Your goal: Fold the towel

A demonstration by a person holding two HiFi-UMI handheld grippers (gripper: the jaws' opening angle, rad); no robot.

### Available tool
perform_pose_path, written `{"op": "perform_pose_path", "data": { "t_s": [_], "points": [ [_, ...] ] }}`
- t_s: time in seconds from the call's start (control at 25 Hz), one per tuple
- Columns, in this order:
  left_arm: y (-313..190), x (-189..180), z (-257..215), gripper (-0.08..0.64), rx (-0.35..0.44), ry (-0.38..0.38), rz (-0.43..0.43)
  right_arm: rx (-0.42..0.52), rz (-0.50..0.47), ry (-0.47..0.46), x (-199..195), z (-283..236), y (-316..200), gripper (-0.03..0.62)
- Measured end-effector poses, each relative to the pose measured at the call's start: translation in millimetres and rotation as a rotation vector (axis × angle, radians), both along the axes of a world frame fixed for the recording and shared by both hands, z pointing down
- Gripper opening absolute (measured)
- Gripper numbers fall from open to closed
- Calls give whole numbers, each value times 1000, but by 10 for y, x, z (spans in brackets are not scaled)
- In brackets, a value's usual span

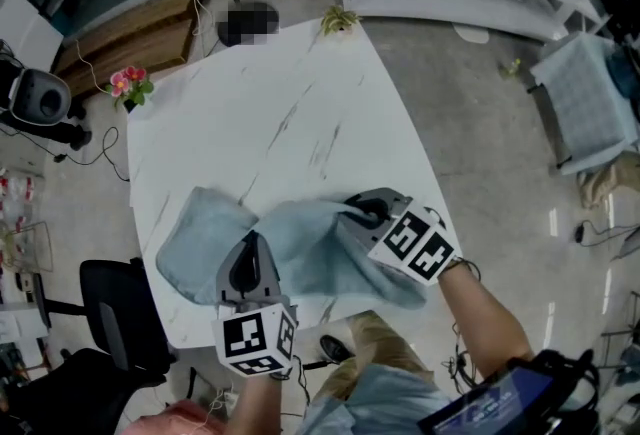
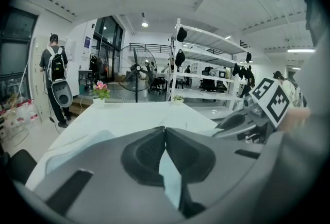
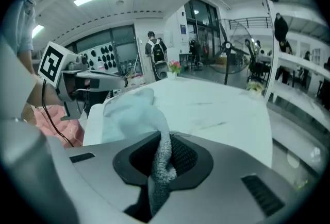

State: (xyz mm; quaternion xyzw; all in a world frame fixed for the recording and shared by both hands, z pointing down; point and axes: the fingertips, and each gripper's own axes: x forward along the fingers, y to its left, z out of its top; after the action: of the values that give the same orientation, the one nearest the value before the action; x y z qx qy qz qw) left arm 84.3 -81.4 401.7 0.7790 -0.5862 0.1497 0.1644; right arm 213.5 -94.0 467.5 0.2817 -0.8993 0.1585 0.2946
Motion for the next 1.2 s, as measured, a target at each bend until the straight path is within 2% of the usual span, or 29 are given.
{"op": "perform_pose_path", "data": {
  "t_s": [0.16, 0.32, 0.4, 0.56, 0.64, 0.72, 0.88, 1.0, 1.08, 1.2],
  "points": [
    [20, -158, -216, 9, 47, 3, -31, 186, 17, -1, -157, -566, -89, 51],
    [247, -302, -292, 9, 63, 2, -46, 326, -37, 56, -454, -678, 339, 52],
    [403, -355, -234, 9, 49, -4, -44, 321, -90, 102, -603, -392, 706, 55],
    [723, -397, -65, 9, 9, -22, -25, 215, -192, 202, -719, 372, 1395, 77],
    [840, -400, 10, 9, -8, -32, -14, 167, -221, 203, -735, 551, 1611, 119],
    [918, -389, 70, 9, -21, -38, -4, 139, -228, 154, -750, 513, 1731, 192],
    [972, -313, 52, 9, -16, -35, 19, 161, -195, 30, -676, 40, 1738, 195],
    [906, -178, -104, 9, 16, -21, 41, 201, -124, -43, -453, -414, 1538, 186],
    [853, -95, -202, 9, 35, -12, 51, 216, -54, -60, -216, -585, 1334, 174],
    [770, -36, -268, 9, 50, -8, 54, 205, 25, -10, 142, -537, 970, 166]
  ]
}}
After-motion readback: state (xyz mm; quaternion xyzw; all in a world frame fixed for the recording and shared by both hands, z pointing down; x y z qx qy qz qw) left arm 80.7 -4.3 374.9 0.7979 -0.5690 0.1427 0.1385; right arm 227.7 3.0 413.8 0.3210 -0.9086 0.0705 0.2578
